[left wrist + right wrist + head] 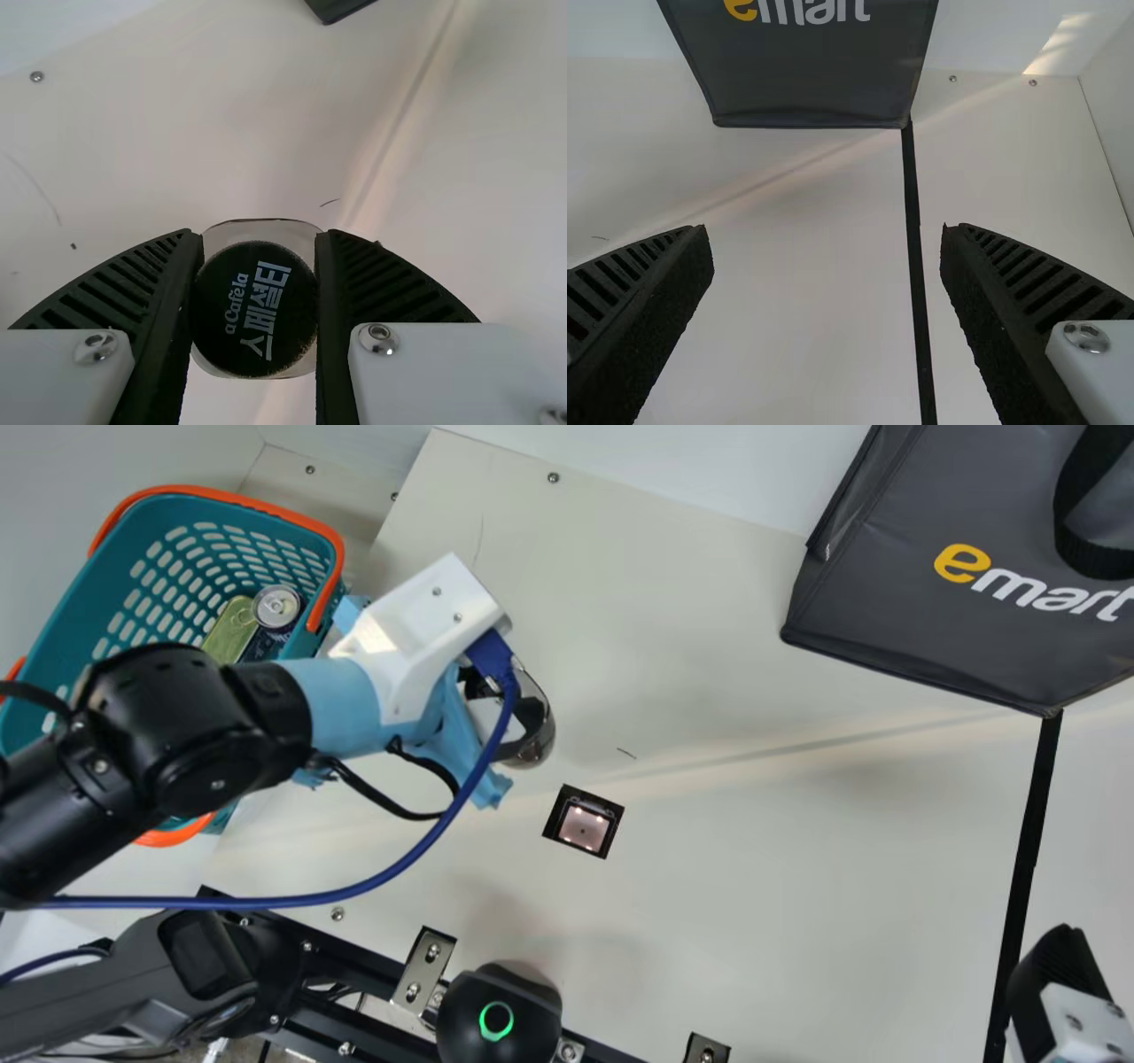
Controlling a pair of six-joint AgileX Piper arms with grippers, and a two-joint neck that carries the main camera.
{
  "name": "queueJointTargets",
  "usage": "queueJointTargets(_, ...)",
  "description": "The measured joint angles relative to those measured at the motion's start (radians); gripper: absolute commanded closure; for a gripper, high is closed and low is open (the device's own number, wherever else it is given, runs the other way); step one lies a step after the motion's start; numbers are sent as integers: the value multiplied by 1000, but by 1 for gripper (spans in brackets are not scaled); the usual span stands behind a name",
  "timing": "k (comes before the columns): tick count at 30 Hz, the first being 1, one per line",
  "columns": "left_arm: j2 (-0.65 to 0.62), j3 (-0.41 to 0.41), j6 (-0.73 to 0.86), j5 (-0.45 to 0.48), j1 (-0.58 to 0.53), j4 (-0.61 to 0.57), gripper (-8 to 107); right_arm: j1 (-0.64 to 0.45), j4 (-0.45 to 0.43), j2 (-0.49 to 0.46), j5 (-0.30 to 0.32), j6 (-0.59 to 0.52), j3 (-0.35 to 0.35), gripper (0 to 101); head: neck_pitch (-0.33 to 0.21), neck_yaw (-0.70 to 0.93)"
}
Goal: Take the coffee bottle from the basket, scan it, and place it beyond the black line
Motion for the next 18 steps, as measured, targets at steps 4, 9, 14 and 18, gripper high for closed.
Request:
queueJointTargets(4,15,-4,-92,-14,-58,44,89,0,0,0,0,0,0,10,0,0)
queueJointTargets(9,31,-4,-186,-33,-126,100,89,0,0,0,0,0,0,10,0,0)
queueJointTargets(14,44,6,-267,-56,-191,150,89,0,0,0,0,0,0,10,0,0)
queueJointTargets(18,50,20,-321,-75,-237,193,89,0,0,0,0,0,0,10,0,0)
